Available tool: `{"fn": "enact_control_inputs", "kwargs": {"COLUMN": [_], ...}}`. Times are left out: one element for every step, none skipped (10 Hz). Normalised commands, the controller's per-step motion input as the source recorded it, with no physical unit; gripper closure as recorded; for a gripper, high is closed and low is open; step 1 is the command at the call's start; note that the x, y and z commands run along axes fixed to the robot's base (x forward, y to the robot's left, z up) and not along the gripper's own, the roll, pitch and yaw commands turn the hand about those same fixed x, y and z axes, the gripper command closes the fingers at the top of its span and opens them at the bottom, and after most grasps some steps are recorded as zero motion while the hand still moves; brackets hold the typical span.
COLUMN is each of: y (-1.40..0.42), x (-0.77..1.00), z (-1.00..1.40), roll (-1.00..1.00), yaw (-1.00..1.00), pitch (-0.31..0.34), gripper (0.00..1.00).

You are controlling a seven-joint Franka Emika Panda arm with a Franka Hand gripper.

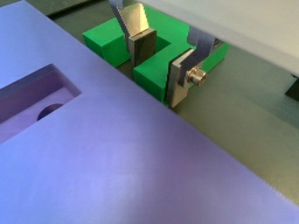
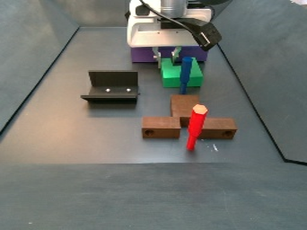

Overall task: Pick up the green object. Move up. Place the green object on the fixture. Regrasp the green object. Move to above the board. Insert the green object.
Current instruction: Pick up the green object, then move up.

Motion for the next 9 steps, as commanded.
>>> {"fn": "enact_control_inputs", "kwargs": {"y": [0.0,0.0,0.0,0.0,0.0,0.0,0.0,0.0,0.0], "x": [0.0,0.0,0.0,0.0,0.0,0.0,0.0,0.0,0.0], "z": [0.0,0.0,0.0,0.0,0.0,0.0,0.0,0.0,0.83], "roll": [0.0,0.0,0.0,0.0,0.0,0.0,0.0,0.0,0.0], "yaw": [0.0,0.0,0.0,0.0,0.0,0.0,0.0,0.0,0.0], "pitch": [0.0,0.0,0.0,0.0,0.0,0.0,0.0,0.0,0.0], "gripper": [1.0,1.0,1.0,1.0,1.0,1.0,1.0,1.0,1.0]}}
